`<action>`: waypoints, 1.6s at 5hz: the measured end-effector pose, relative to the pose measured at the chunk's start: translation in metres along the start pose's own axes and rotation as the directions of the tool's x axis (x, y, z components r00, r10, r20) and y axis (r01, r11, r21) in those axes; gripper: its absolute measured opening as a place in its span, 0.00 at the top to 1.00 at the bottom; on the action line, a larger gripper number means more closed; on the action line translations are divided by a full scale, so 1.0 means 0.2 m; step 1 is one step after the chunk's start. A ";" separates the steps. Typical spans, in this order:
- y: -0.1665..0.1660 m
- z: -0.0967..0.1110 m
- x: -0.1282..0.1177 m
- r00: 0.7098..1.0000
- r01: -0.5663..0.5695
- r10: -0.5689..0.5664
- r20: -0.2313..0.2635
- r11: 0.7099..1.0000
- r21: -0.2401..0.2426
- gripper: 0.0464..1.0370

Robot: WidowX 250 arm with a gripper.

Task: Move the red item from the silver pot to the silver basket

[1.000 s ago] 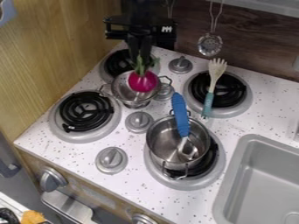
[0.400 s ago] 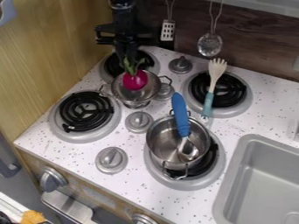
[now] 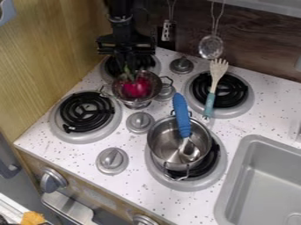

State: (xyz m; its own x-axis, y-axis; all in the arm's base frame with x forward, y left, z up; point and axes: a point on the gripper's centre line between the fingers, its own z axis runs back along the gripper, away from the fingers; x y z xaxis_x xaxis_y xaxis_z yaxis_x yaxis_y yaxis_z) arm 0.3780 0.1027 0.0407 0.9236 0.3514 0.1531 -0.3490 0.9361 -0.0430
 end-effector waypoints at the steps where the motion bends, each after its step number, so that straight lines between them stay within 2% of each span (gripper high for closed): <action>1: 0.00 0.00 0.00 1.000 -0.012 0.012 -0.005 1.000 -0.006 0.81; 2: 0.00 -0.03 -0.02 1.000 0.004 -0.004 0.003 1.000 -0.001 0.55; 3: 0.02 0.03 -0.04 1.000 -0.014 0.014 -0.006 0.999 0.040 0.28; 4: -0.02 0.10 -0.04 1.000 -0.005 0.005 0.006 0.997 0.074 0.05; 5: -0.04 0.22 -0.02 0.998 -0.010 0.003 0.068 0.994 0.111 0.04; 6: -0.05 0.27 -0.05 0.998 -0.028 0.021 0.059 0.993 0.113 0.04; 8: -0.33 0.23 -0.20 0.995 -0.046 0.044 0.090 0.999 0.015 0.04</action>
